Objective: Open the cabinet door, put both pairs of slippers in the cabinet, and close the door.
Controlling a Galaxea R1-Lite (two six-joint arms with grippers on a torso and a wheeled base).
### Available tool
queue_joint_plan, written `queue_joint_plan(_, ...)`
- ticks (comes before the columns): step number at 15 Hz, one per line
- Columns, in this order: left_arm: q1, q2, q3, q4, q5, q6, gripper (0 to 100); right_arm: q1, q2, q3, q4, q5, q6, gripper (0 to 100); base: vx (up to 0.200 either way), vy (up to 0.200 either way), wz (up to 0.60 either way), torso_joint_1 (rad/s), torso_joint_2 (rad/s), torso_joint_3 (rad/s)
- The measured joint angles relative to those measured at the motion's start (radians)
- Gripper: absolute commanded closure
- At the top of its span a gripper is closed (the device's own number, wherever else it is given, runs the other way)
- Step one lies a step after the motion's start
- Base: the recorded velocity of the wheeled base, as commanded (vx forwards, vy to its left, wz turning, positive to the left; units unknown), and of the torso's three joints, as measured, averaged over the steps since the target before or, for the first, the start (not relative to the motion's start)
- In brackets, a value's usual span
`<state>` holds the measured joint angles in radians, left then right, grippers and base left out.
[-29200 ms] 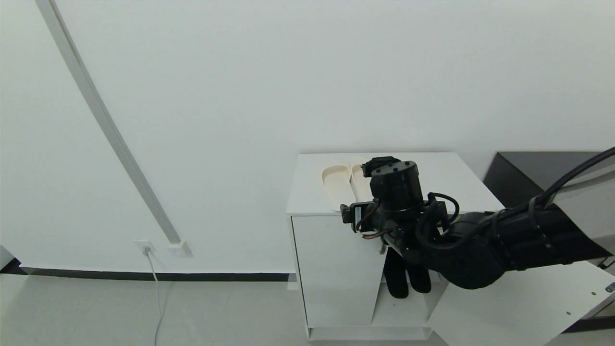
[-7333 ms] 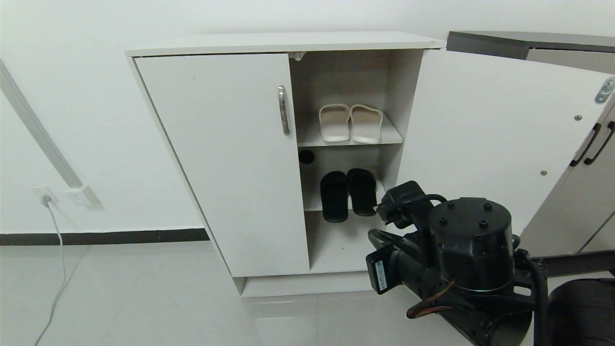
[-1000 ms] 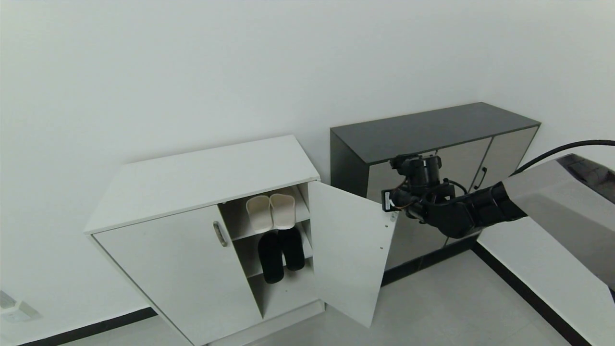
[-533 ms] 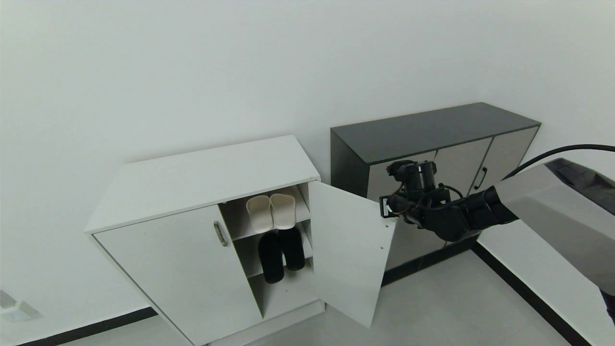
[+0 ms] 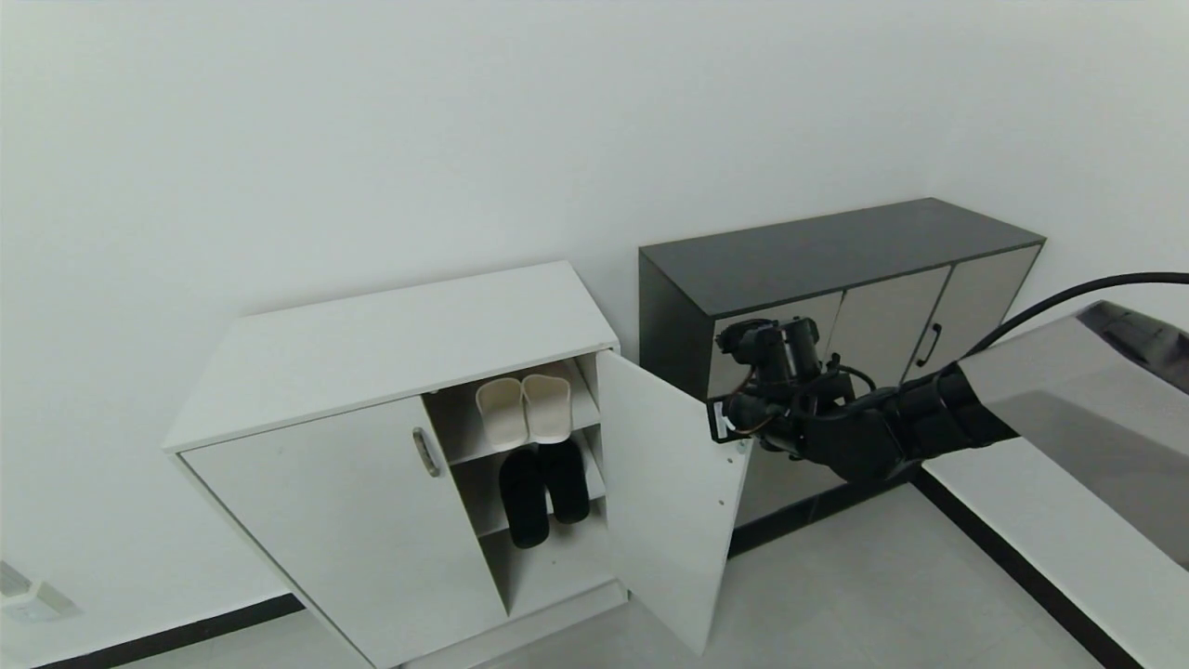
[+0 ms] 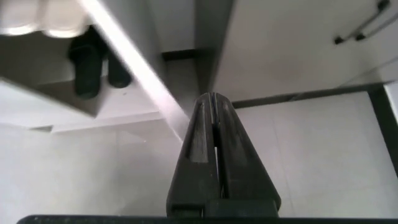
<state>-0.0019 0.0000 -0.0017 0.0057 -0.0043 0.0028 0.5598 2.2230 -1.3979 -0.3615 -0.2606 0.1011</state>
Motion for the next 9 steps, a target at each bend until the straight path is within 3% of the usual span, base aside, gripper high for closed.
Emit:
queue_joint_plan(5,0.0,0.0,0.0,0.0,0.001,0.0,100,0.108,-0.082,0.072,0.0,0.0,0.001,100,0.0,0.0,0.0,0.0,0.0,0.0)
queue_joint_plan(9,0.0,0.0,0.0,0.0,0.001,-0.001,100,0.064,-0.084,0.056,-0.001,-0.005,-0.003,100,0.0,0.0,0.0,0.0,0.0,0.0)
